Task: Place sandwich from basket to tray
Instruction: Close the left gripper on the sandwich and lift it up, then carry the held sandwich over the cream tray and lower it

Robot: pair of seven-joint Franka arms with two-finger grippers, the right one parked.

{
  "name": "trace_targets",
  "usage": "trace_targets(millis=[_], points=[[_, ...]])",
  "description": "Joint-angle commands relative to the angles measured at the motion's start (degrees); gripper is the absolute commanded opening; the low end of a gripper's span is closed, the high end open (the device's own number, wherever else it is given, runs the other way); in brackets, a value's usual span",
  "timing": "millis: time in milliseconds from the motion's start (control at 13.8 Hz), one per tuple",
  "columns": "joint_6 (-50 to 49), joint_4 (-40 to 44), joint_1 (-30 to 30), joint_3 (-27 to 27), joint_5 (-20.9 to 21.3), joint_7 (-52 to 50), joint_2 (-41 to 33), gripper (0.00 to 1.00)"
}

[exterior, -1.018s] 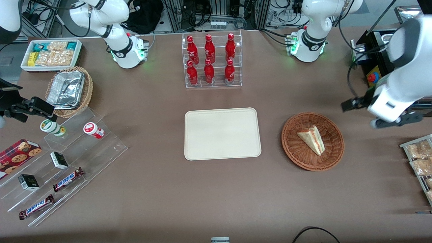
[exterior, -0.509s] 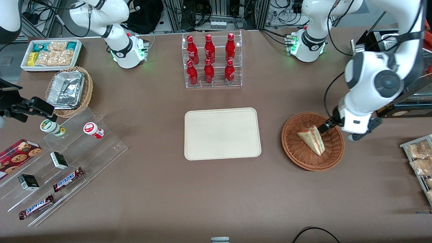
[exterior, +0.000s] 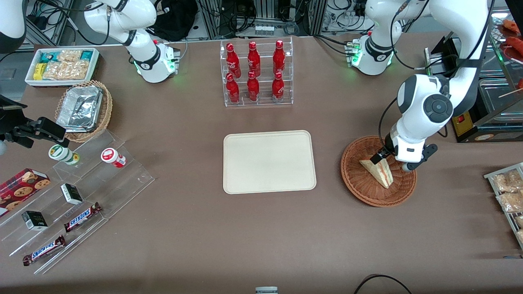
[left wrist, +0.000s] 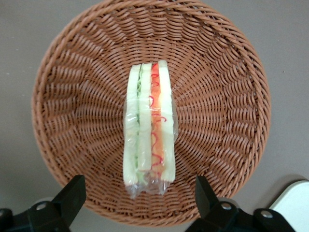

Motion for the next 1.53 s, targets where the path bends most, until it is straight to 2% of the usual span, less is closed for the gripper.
trace_targets(millis=[0, 218, 291, 436, 509, 727, 945, 1091, 1309, 1455], points=[[2.6, 0.06, -0.15, 0.04, 0.35, -1.17, 2.24, 1.0], [3.39, 0.15, -0.15, 0.13, 0.7, -0.64, 4.43, 1.0], [3.57, 0.33, -0.15, 0.13, 0.96, -0.55, 5.31, 0.89], [3.4, 0.68, 0.11, 0.13, 0.97, -0.47, 5.76, 0.22], [3.22, 0.85, 0.81, 0.13, 1.05, -0.12, 5.76, 0.14], [-0.27, 3.39, 0.73, 0.13, 0.97, 3.66, 4.27, 0.09], [-18.59, 16.18, -1.28, -0.04, 0.97, 3.32, 3.74, 0.09], [-29.25, 25.77, -5.58, -0.13, 0.88, 2.96, 4.7, 0.09], [-29.74, 28.1, -13.75, -0.13, 0.18, 0.77, 5.23, 0.1], [-29.65, 31.33, -20.07, -0.13, 0.09, 0.24, 9.08, 0.1]])
